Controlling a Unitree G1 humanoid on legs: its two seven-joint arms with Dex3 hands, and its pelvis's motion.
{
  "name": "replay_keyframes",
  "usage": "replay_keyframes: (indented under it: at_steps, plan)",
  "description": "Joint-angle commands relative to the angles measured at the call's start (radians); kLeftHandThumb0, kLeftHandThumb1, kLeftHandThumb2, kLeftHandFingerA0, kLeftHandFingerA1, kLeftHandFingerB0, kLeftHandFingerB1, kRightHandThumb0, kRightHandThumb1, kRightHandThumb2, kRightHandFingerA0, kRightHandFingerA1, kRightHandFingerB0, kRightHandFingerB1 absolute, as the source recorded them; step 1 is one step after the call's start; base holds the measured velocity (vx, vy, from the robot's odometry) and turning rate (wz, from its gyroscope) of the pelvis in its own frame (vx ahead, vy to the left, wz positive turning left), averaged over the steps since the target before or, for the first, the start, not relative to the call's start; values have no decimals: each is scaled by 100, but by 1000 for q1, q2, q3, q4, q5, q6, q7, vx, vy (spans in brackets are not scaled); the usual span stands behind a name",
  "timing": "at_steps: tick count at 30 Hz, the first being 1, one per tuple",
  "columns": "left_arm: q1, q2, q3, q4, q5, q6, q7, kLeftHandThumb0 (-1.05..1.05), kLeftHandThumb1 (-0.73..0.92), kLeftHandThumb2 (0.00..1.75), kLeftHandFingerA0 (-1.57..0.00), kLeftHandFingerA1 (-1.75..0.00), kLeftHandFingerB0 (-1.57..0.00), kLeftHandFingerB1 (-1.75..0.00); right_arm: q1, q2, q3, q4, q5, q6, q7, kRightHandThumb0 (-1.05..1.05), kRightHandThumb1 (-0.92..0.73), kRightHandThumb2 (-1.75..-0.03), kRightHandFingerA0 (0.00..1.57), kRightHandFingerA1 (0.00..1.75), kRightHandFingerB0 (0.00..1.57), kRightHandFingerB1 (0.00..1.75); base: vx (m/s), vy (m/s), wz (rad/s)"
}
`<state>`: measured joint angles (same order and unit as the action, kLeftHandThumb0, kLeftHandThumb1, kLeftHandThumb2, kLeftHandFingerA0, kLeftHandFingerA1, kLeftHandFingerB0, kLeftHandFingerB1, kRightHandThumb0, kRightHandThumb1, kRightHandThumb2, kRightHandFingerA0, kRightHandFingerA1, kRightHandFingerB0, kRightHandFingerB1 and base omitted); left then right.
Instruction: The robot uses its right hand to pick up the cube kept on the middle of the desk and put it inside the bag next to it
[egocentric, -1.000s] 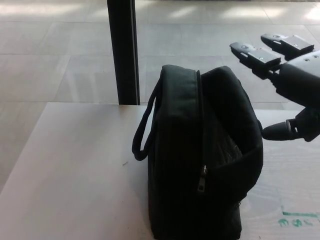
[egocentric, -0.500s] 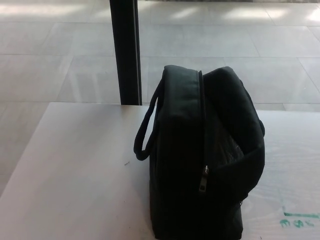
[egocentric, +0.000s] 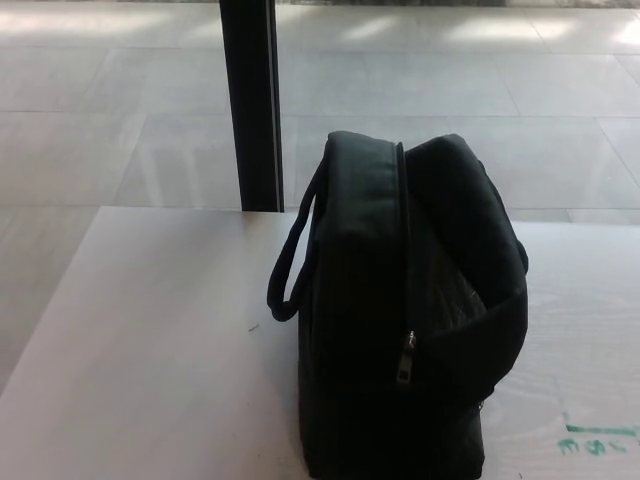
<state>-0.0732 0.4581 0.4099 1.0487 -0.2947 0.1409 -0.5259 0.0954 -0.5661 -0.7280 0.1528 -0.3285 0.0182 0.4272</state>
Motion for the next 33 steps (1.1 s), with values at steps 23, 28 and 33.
replay_keyframes:
  at_steps: [23,28,33]
  plan:
    - [-11,42,-20,69,33,-64,50,-72,61,68,-38,-53,-34,-43,142,274,78,347,260,-45,-230,-48,-69,-60,11,47,17,39,0,0,0]
    - [-8,45,-22,75,32,-64,43,-69,68,60,-39,-52,-35,-39,134,271,76,381,341,-68,-185,-47,-67,-59,21,47,24,39,0,0,0]
    - [-5,49,-33,76,43,-77,55,-71,69,59,-39,-49,-33,-37,185,278,116,324,393,-93,-111,-50,-70,-62,31,43,30,32,0,0,0]
